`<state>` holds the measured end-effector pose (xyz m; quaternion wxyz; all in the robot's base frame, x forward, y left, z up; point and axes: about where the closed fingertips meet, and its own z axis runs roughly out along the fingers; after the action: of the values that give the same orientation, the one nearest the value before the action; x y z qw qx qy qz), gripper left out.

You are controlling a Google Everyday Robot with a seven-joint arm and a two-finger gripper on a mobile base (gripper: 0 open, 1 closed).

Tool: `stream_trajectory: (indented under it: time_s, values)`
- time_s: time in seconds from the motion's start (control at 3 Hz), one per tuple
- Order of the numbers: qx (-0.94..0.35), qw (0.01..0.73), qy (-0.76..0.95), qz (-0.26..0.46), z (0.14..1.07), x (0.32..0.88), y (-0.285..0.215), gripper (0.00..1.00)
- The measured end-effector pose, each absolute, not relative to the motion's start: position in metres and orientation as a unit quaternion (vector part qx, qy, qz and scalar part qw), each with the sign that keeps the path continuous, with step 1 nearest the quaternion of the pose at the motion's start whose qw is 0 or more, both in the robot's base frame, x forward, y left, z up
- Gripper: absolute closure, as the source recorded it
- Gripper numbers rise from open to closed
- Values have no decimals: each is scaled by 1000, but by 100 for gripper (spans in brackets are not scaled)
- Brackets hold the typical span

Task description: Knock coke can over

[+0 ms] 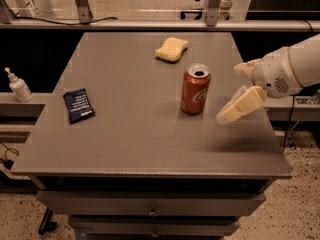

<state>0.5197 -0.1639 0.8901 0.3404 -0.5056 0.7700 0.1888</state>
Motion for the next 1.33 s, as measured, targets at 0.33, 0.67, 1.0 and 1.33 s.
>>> stream_trajectory:
  time_s: [0.33,0.67,1.0,1.33]
  values:
    - [-471,371,764,238,879,521,-147,0]
    - [-450,396,750,279,877,523,-121,0]
    - [-433,410,739,314,877,522,-98,0]
    - [-422,424,722,348,890,520,-73,0]
